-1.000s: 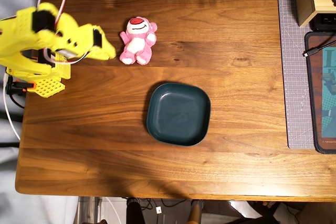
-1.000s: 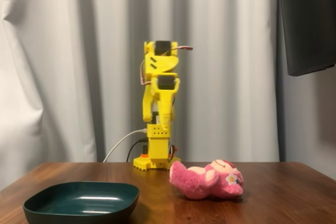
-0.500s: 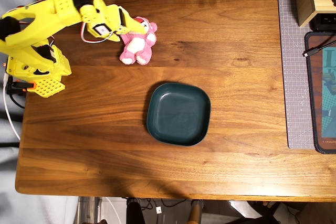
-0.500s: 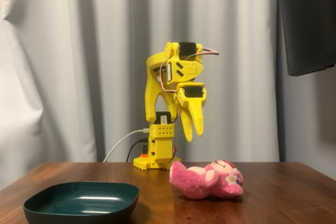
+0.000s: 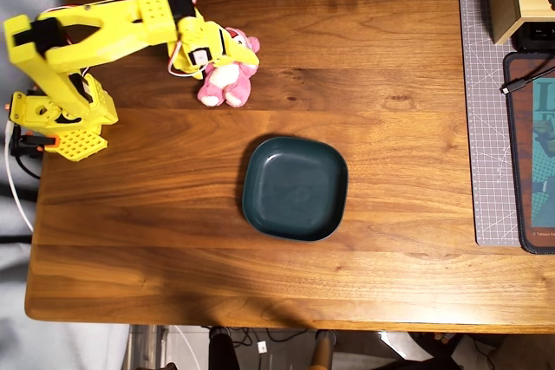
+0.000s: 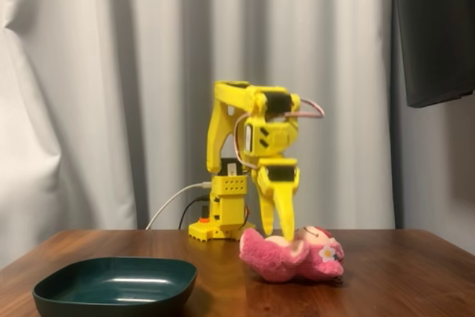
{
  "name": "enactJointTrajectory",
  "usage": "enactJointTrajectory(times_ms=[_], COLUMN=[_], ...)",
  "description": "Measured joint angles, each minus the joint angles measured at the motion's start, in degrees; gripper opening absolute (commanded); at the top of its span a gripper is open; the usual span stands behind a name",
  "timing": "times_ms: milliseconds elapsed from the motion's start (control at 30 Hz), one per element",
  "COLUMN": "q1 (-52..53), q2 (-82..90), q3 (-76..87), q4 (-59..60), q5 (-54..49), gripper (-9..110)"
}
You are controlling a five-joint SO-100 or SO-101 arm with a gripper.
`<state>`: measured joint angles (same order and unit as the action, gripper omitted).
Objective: Grasp a strawberry bear and put it in the bin.
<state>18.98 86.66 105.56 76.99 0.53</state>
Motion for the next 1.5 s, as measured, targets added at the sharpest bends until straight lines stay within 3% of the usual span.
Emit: enactJointTrajectory(times_ms=[533,600,700,800,1033,1233,1500], q1=[4.2,4.2,4.2,4.1,4.2,-2.7,-13.1], q2=[-8.9,-10.0,-10.7,-11.3,-12.1,-7.6,8.6], q3=[-4.2,-5.1,-5.8,-6.3,-7.3,-7.5,-27.5], q4=[-0.7,-0.7,-0.7,-0.7,-0.5,0.0,14.9], q5=[1.0,1.1,1.1,1.1,1.4,3.5,3.8], gripper=[40,33,9,1,0,0,0])
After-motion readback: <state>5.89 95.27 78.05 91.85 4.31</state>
